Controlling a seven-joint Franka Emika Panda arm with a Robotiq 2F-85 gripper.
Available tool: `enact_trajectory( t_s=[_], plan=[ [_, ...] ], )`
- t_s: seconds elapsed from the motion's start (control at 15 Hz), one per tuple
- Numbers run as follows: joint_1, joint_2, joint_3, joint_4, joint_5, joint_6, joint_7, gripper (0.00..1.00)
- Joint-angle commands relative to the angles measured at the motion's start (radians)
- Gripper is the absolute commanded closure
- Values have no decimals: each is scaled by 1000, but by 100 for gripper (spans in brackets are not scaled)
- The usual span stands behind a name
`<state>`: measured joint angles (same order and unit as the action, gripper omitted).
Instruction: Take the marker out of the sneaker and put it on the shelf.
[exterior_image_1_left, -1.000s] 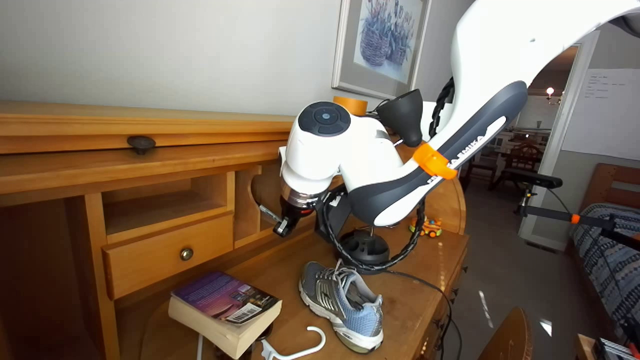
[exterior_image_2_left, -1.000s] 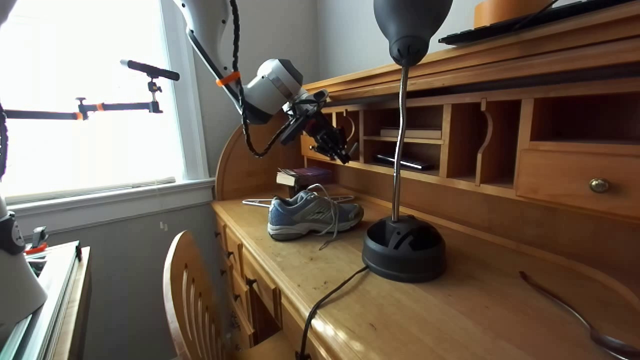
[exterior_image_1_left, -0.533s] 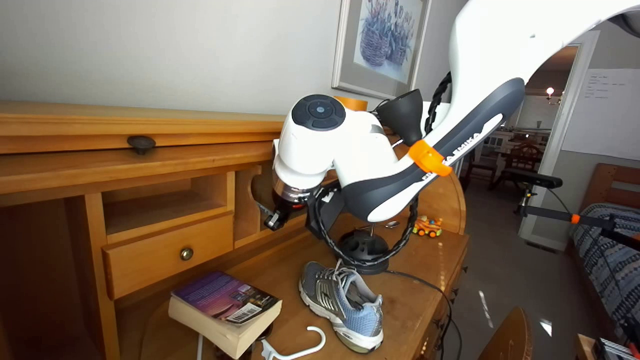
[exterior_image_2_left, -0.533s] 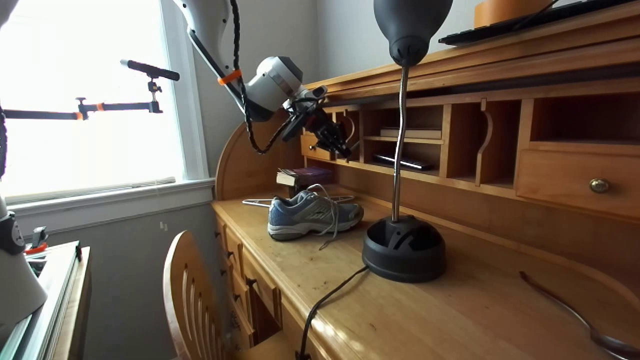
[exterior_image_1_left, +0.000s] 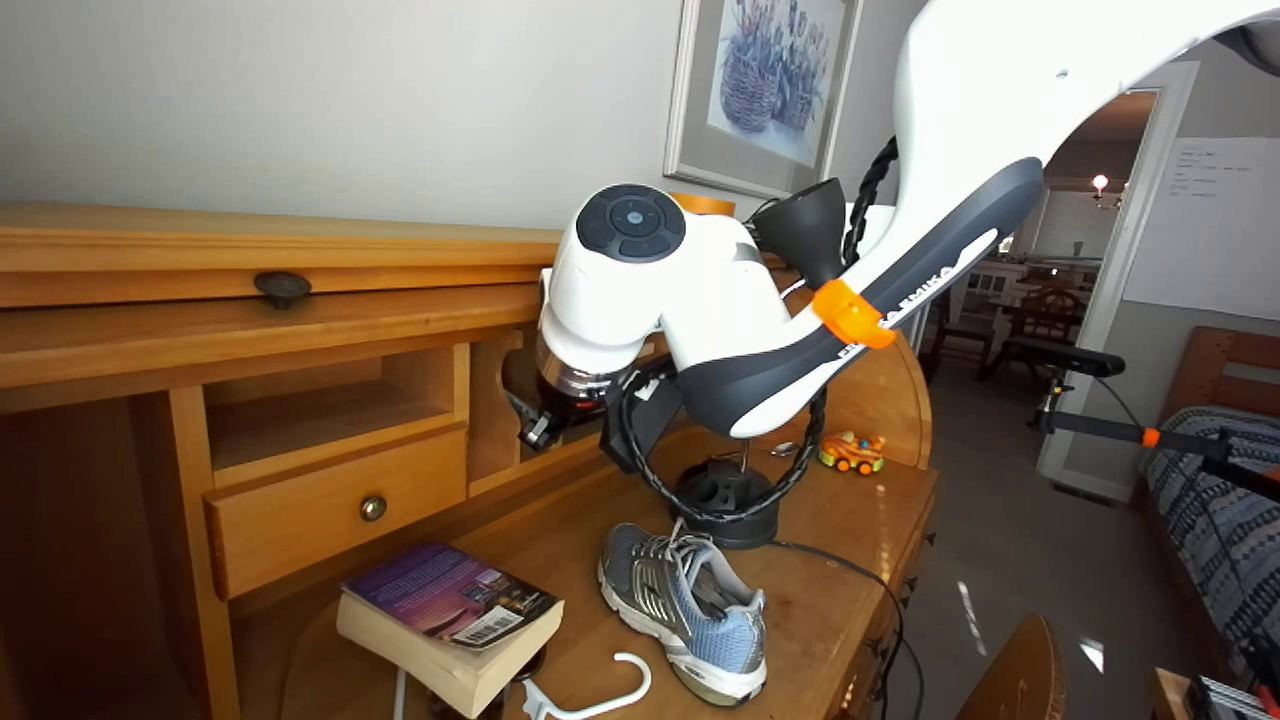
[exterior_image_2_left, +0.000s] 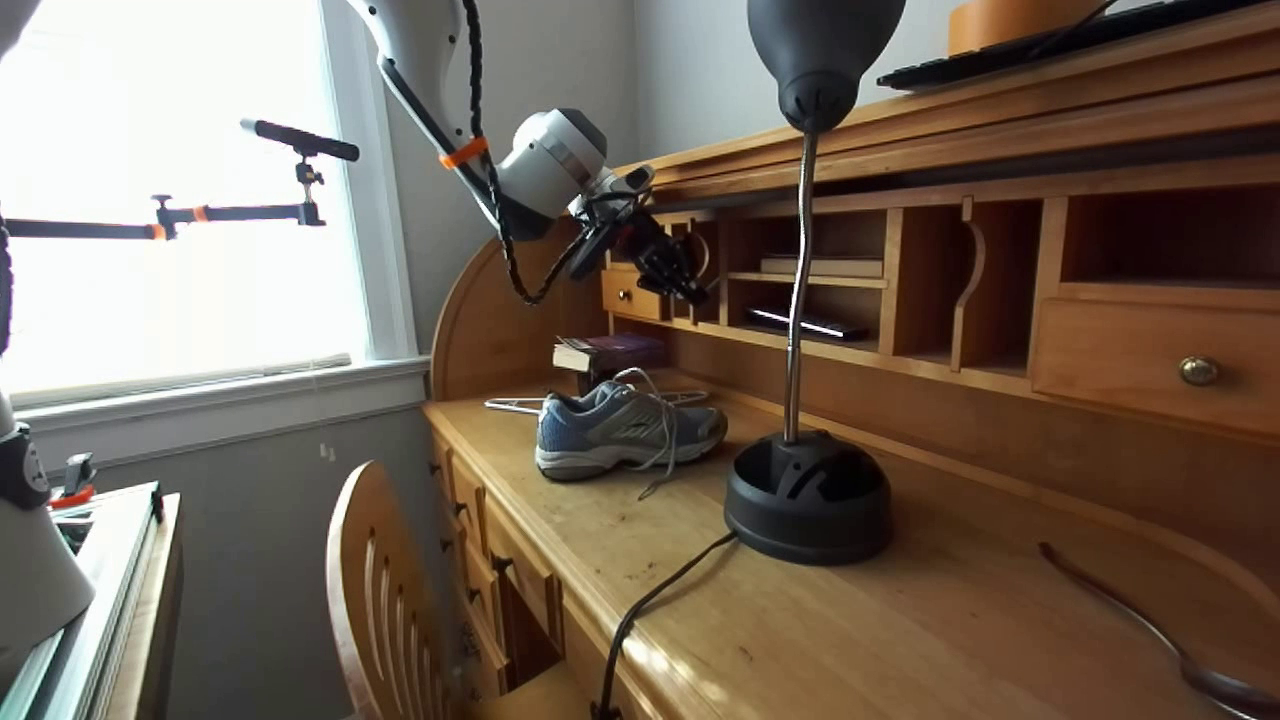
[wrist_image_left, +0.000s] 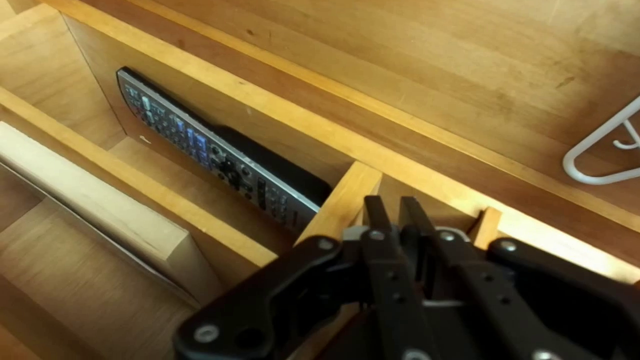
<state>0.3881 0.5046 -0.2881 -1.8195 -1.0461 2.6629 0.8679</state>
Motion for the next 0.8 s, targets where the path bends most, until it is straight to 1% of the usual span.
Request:
enact_trajectory(
  t_s=[0.0,0.27,0.67,0.73],
  plan=[
    [26,35,-22,33,-60,7,63,97],
    [46,64,-43,70,-148,17,93,97],
    [66,105,-74,118,-291,13,189,96],
    [67,105,-76,116,-307,12,202,63]
  ],
)
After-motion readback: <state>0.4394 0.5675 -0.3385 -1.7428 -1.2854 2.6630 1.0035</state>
